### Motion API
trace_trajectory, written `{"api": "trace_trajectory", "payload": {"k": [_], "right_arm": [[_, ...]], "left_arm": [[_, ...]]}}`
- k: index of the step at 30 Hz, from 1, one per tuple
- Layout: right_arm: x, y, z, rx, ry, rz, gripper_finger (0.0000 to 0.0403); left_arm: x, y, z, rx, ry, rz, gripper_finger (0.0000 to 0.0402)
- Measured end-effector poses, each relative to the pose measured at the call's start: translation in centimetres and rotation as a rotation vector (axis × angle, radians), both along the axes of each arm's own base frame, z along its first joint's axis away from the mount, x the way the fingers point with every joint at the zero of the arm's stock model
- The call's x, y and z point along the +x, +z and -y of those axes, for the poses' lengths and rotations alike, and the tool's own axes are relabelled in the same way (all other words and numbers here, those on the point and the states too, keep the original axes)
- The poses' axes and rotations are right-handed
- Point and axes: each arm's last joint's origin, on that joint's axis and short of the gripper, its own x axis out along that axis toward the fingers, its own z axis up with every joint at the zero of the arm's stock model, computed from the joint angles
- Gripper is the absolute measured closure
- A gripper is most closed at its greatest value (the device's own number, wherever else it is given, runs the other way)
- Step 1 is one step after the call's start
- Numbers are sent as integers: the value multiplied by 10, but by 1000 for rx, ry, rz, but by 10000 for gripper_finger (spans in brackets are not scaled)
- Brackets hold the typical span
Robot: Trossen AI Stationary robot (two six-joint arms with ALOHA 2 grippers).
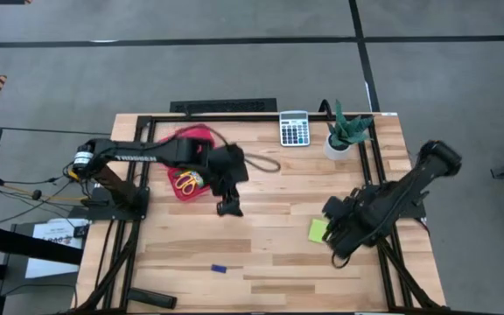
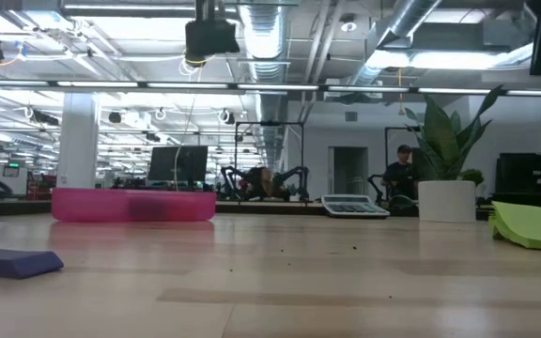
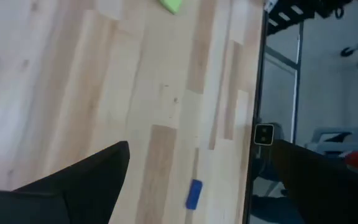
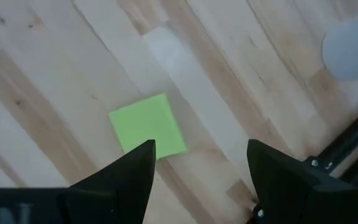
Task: Pack school essentials
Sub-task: Put the light green sticky notes into the red supply box
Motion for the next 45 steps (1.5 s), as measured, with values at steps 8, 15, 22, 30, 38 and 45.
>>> {"api": "trace_trajectory", "payload": {"k": [8,15,22,30,38,45], "right_arm": [[-19,-61,25,156,93,-15,143],[-7,-88,42,234,179,-11,143],[0,-101,58,268,205,12,143],[9,-129,57,305,260,-69,143],[19,-152,50,342,254,-180,179],[32,-141,45,361,250,-125,339]], "left_arm": [[-4,1,64,95,0,25,17],[-16,1,108,135,11,31,17],[-32,1,141,183,64,46,17],[-45,0,162,217,116,53,17],[-53,-1,170,232,163,43,17],[-58,-1,177,240,184,52,17]]}}
